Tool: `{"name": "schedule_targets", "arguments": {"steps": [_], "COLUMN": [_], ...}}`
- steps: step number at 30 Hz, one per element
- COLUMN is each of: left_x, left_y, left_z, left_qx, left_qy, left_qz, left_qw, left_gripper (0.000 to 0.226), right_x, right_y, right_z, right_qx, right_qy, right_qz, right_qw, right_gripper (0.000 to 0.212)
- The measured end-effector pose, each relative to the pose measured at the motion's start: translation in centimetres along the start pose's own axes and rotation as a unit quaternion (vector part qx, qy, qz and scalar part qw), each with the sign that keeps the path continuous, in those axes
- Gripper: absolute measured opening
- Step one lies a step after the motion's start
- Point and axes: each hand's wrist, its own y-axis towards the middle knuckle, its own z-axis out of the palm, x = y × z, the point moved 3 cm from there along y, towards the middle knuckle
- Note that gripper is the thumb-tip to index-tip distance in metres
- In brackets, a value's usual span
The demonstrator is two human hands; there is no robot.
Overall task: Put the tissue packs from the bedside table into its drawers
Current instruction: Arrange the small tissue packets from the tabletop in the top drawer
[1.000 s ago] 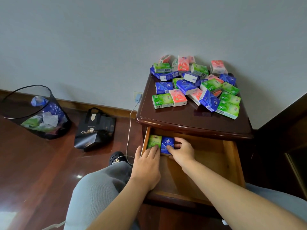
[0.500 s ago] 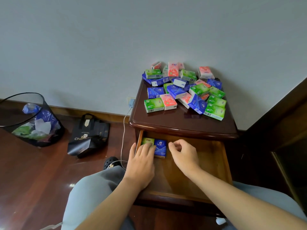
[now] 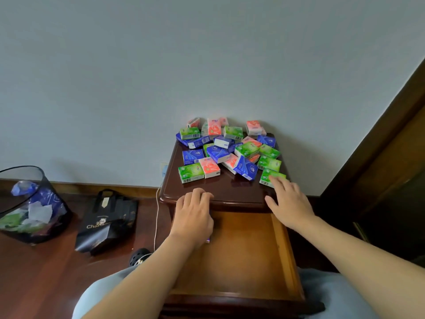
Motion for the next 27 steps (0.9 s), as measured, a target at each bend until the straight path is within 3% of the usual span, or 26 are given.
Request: {"name": "schedule_targets", "arguments": {"steps": [3, 9, 15, 18, 22, 27], "left_x": [0.0, 0.4, 1.3, 2.1, 3.9, 5.9], "left_y": [0.5, 2.0, 3.6, 4.9, 7.3, 9.8], "left_z": [0.0, 0.3, -0.1, -0.3, -0.1, 1.8], "left_qx": [0.008, 0.014, -0.005, -0.028, -0.046, -0.005], "left_qy": [-0.002, -0.016, -0.018, -0.021, -0.043, -0.033], "left_qz": [-0.011, -0.036, -0.067, -0.093, -0.132, -0.164], "left_qw": [1.000, 0.999, 0.998, 0.995, 0.989, 0.986], "left_gripper": [0.053, 0.052, 0.051, 0.054, 0.068, 0.078], "right_x": [-0.5, -0.6, 0.9, 1.8, 2.0, 1.9], "right_y": [-0.3, 0.6, 0.9, 1.2, 1.2, 1.2], "right_z": [0.2, 0.1, 1.6, 1.9, 1.9, 2.1], "right_qx": [-0.037, -0.043, 0.010, 0.062, 0.090, 0.095], "right_qy": [0.033, 0.206, 0.311, 0.339, 0.313, 0.315], "right_qz": [0.039, 0.090, 0.137, 0.127, 0.098, 0.092], "right_qw": [0.998, 0.974, 0.940, 0.930, 0.940, 0.940], "right_gripper": [0.073, 0.052, 0.101, 0.112, 0.101, 0.088]}}
